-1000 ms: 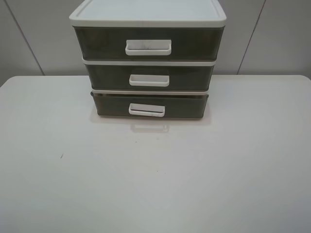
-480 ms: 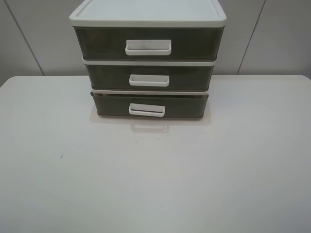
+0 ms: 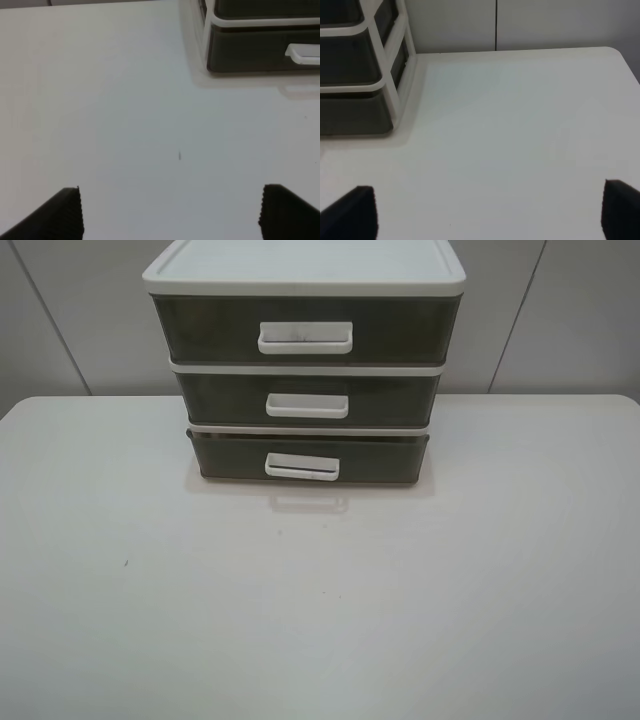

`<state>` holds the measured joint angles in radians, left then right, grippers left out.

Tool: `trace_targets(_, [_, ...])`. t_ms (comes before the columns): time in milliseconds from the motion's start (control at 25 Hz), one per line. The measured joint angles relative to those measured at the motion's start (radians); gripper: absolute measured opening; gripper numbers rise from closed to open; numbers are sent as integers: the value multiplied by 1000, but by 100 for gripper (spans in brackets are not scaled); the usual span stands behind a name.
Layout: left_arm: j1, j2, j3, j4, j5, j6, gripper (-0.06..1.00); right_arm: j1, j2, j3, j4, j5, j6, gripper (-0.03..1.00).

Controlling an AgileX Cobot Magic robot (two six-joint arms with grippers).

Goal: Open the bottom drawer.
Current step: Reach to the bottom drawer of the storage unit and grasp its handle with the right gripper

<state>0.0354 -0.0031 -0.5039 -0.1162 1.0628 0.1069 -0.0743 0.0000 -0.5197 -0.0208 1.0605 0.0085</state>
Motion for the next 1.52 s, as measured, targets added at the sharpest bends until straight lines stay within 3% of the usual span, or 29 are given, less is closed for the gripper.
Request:
trace_targets(320, [0, 0, 0, 0, 0, 0, 72, 0, 112, -27, 1, -18, 0, 78])
trace_targets(520, [0, 0, 0, 0, 0, 0, 72, 6, 367, -59, 32, -218, 0, 78])
trace_targets(960, [0, 0, 0, 0, 0, 0, 72, 367, 815, -82, -78, -611, -65, 78])
trace_targets(1080, [0, 0, 0, 0, 0, 0, 72, 432, 951, -82, -25, -699, -140, 78])
trace_targets(1320, [0, 0, 0, 0, 0, 0, 72, 577, 1172, -76, 171, -894, -444, 78])
trace_targets(1520, [0, 0, 0, 0, 0, 0, 72, 677, 1314, 26, 366, -1190, -677, 78])
